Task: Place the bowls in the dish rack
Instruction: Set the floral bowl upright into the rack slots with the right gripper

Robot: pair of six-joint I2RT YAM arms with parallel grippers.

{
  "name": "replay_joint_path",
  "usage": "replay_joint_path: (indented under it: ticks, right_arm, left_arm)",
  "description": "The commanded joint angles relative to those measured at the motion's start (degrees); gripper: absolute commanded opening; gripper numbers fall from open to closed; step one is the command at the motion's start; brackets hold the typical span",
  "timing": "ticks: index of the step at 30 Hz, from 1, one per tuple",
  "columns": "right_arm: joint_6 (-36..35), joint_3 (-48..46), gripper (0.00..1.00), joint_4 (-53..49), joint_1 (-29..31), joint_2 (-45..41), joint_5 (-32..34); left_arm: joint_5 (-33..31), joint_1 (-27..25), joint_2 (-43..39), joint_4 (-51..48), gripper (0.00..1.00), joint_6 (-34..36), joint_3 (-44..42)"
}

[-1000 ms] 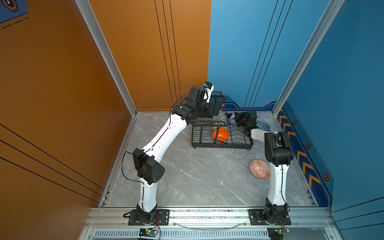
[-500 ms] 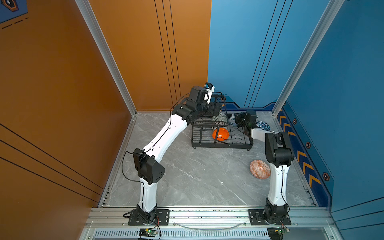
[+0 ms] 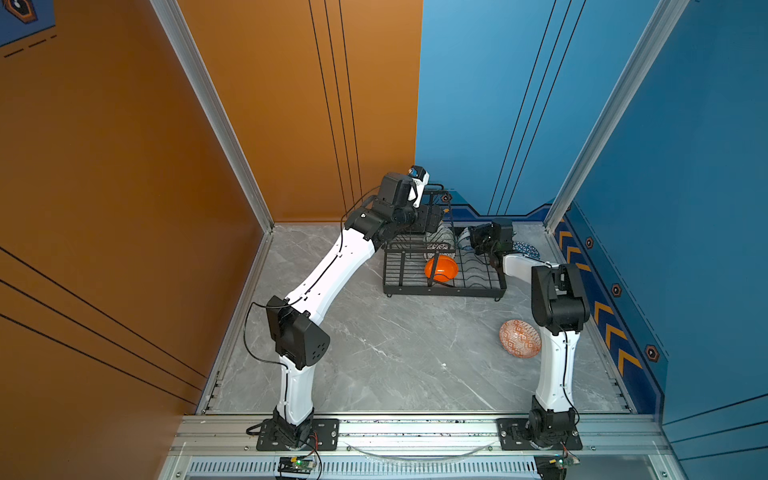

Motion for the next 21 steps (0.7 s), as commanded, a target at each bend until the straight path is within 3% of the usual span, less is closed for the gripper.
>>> replay_joint_path:
  ticks: [1, 21]
  right_arm:
    - [-1.0, 0.7, 0.26, -8.2, -0.3, 0.7, 1.3]
    - [2.2, 6.0, 0.29, -11.8, 0.5, 3.7, 2.0]
  left_arm:
    - [0.5, -0.5, -1.8, 0.3, 0.98, 1.0, -0.4]
    - [0.3, -1.0, -1.5, 0.3, 0.98, 1.1, -0.3]
